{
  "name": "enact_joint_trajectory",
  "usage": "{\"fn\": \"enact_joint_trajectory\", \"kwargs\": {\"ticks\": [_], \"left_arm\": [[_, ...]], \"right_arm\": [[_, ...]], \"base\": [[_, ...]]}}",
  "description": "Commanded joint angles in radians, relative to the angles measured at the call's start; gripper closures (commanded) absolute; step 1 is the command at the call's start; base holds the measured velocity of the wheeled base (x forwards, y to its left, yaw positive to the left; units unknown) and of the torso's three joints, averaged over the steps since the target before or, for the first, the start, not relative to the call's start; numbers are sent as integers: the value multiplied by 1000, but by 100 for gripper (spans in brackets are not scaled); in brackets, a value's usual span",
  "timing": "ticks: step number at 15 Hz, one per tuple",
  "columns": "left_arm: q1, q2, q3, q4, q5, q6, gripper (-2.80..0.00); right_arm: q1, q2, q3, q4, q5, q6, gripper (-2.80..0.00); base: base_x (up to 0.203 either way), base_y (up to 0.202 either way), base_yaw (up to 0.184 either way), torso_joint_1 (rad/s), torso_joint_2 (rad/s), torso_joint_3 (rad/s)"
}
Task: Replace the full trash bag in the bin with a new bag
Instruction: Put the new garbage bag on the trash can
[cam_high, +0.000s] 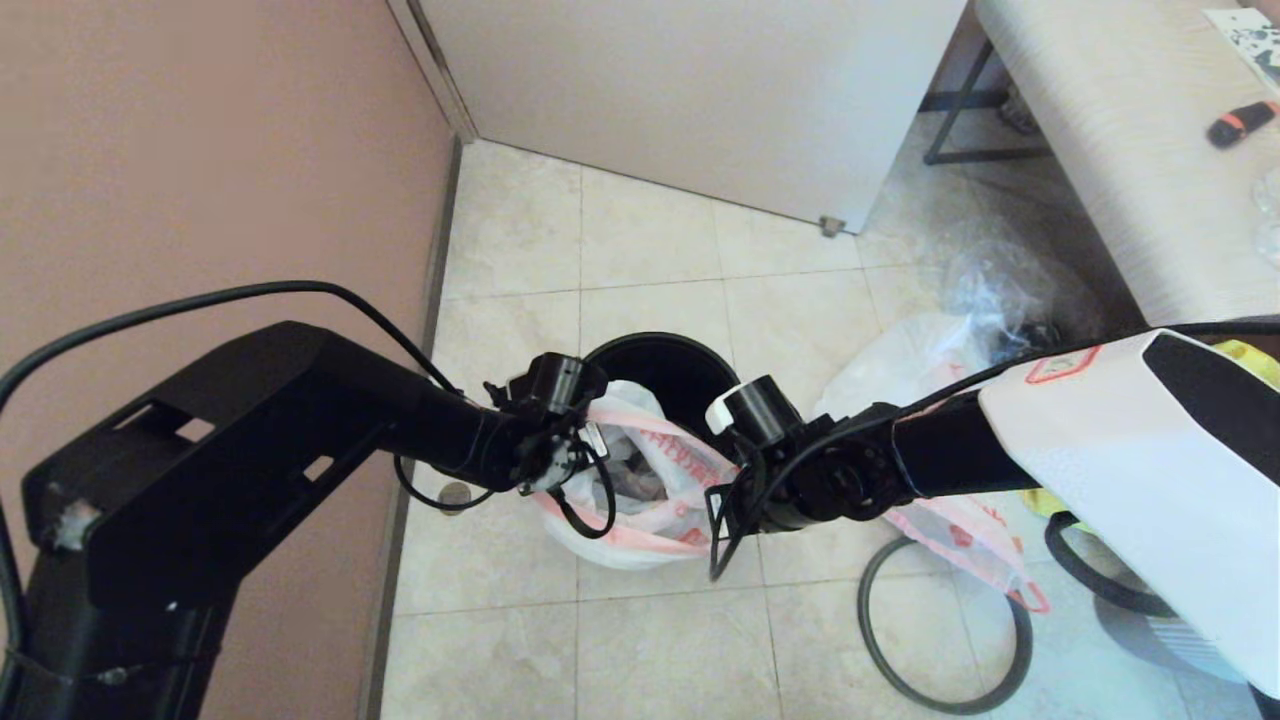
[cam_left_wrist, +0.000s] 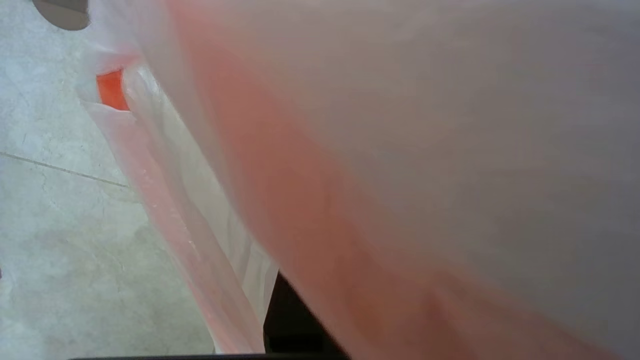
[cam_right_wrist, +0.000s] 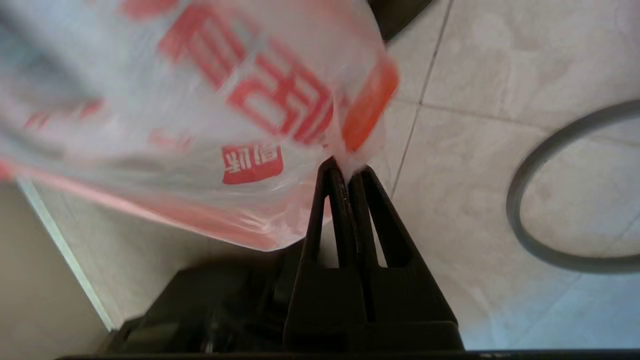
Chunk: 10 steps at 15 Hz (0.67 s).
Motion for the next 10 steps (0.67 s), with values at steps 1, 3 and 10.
{"fn": "enact_joint_trajectory", "kwargs": {"ticks": [1, 3, 10], "left_arm": [[-1, 7, -2, -1, 3, -4, 0], [1, 2, -2, -1, 3, -3, 0], [-2, -18, 3, 0, -7, -3, 0]], "right_arm": [[-15, 43, -27, -1, -1, 2, 0], [-34, 67, -63, -21, -1, 2, 0], [-94, 113, -137, -95, -72, 5, 0]], "base": [[0, 0, 0, 0, 0, 0], [0, 0, 0, 0, 0, 0], [0, 0, 0, 0, 0, 0]]}}
